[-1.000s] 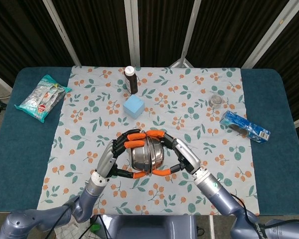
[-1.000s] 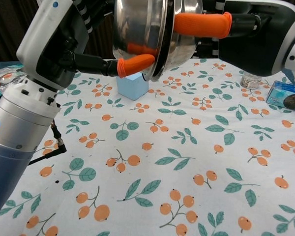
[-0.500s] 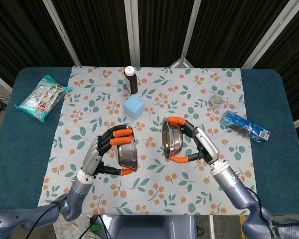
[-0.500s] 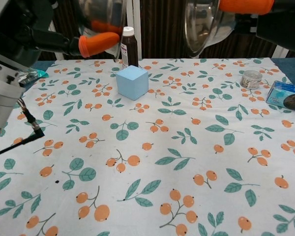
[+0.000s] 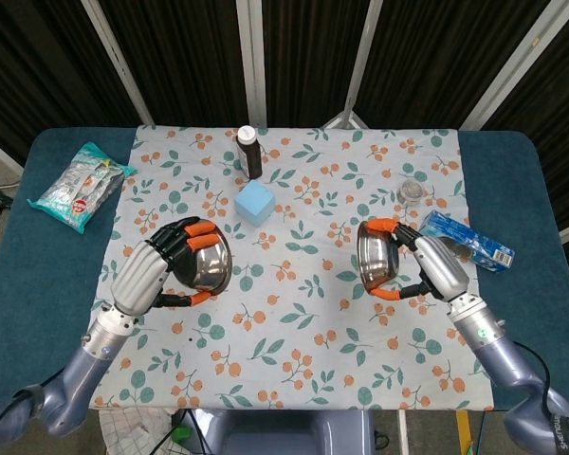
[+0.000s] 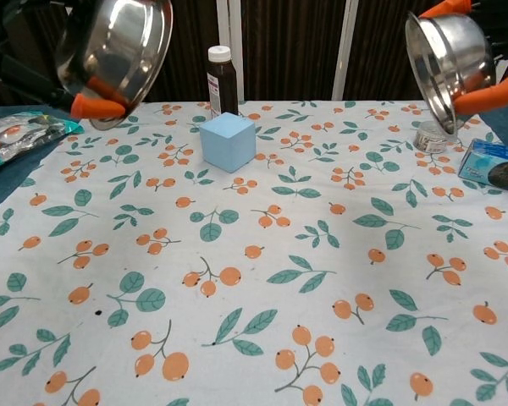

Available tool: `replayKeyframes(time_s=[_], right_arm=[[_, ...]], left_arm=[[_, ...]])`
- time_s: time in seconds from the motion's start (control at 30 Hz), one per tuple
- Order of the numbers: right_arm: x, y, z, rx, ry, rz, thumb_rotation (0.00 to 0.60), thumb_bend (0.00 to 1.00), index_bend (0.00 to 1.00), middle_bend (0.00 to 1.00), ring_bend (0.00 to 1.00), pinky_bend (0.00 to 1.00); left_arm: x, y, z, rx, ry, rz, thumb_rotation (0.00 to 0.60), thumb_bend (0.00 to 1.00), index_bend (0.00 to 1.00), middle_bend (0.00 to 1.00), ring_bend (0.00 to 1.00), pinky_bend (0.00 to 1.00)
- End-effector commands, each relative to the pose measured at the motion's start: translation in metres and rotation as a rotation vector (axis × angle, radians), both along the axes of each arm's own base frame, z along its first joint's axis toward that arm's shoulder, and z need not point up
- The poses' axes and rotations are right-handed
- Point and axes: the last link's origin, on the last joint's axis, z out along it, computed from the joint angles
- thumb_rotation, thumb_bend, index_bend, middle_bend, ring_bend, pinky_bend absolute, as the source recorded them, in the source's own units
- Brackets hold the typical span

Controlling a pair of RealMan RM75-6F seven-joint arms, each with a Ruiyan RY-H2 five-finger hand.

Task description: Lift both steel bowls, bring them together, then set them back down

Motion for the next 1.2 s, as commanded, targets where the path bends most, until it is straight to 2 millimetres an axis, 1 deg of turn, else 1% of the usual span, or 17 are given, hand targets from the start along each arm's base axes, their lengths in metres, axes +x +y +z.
replayKeyframes(time_s=[0.03, 0.17, 0.33, 0.43, 0.53, 0.67, 0.87, 0.97, 1.03, 1.1, 1.17, 1.2], right_arm=[[-0.011, 0.001, 0.013, -0.068, 0.357, 0.09, 0.6, 0.1, 0.47, 0.29, 0.43, 0.46], [-0.011, 0.007, 0.011, -0.054, 0.505, 0.117, 0.6, 0.1, 0.47, 0.29, 0.43, 0.47], [-0.01, 0.016, 0.001, 0.003, 0.548, 0.101, 0.6, 0.1, 0.47, 0.29, 0.43, 0.47], [-0.016, 0.019, -0.008, 0.031, 0.62, 0.108, 0.6, 0.1, 0.47, 0.29, 0.43, 0.47], [-0.021, 0.021, -0.017, 0.043, 0.672, 0.118, 0.6, 0.1, 0.47, 0.29, 0.43, 0.46], [-0.026, 0.025, -0.035, 0.065, 0.701, 0.113, 0.6, 0.1, 0.47, 0.29, 0.43, 0.47], [-0.034, 0.026, -0.056, 0.064, 0.781, 0.131, 0.6, 0.1, 0.47, 0.29, 0.42, 0.46], [-0.037, 0.027, -0.066, 0.073, 0.819, 0.129, 0.6, 0.1, 0.47, 0.29, 0.39, 0.42], [-0.039, 0.027, -0.068, 0.076, 0.844, 0.127, 0.6, 0.1, 0.46, 0.29, 0.36, 0.39], [-0.042, 0.027, -0.071, 0.075, 0.881, 0.125, 0.6, 0.1, 0.44, 0.28, 0.31, 0.32], [-0.042, 0.028, -0.073, 0.075, 0.892, 0.109, 0.6, 0.1, 0.41, 0.25, 0.27, 0.27], [-0.042, 0.028, -0.074, 0.079, 0.888, 0.097, 0.6, 0.1, 0.38, 0.23, 0.24, 0.23]], left_arm=[[-0.016, -0.013, 0.018, -0.07, 0.239, 0.177, 0.6, 0.0, 0.34, 0.22, 0.13, 0.26], [-0.021, -0.017, 0.023, -0.112, 0.336, 0.269, 0.6, 0.0, 0.33, 0.2, 0.13, 0.26], [-0.035, -0.017, 0.02, -0.185, 0.424, 0.379, 0.6, 0.0, 0.32, 0.2, 0.13, 0.26], [-0.049, -0.015, 0.014, -0.23, 0.484, 0.449, 0.6, 0.0, 0.31, 0.19, 0.13, 0.26], [-0.056, -0.011, 0.006, -0.263, 0.496, 0.486, 0.6, 0.0, 0.31, 0.19, 0.13, 0.26], [-0.06, -0.005, -0.009, -0.315, 0.476, 0.507, 0.6, 0.0, 0.31, 0.19, 0.13, 0.26], [-0.064, 0.0, -0.028, -0.348, 0.488, 0.501, 0.6, 0.0, 0.29, 0.16, 0.1, 0.25], [-0.062, 0.002, -0.038, -0.369, 0.477, 0.495, 0.6, 0.0, 0.29, 0.16, 0.1, 0.25], [-0.061, 0.003, -0.044, -0.38, 0.463, 0.492, 0.6, 0.0, 0.29, 0.14, 0.1, 0.25], [-0.059, 0.003, -0.051, -0.408, 0.44, 0.492, 0.6, 0.0, 0.27, 0.12, 0.08, 0.25], [-0.058, 0.003, -0.057, -0.426, 0.439, 0.477, 0.6, 0.0, 0.25, 0.09, 0.04, 0.21], [-0.056, 0.003, -0.06, -0.436, 0.433, 0.469, 0.6, 0.0, 0.23, 0.08, 0.02, 0.18]])
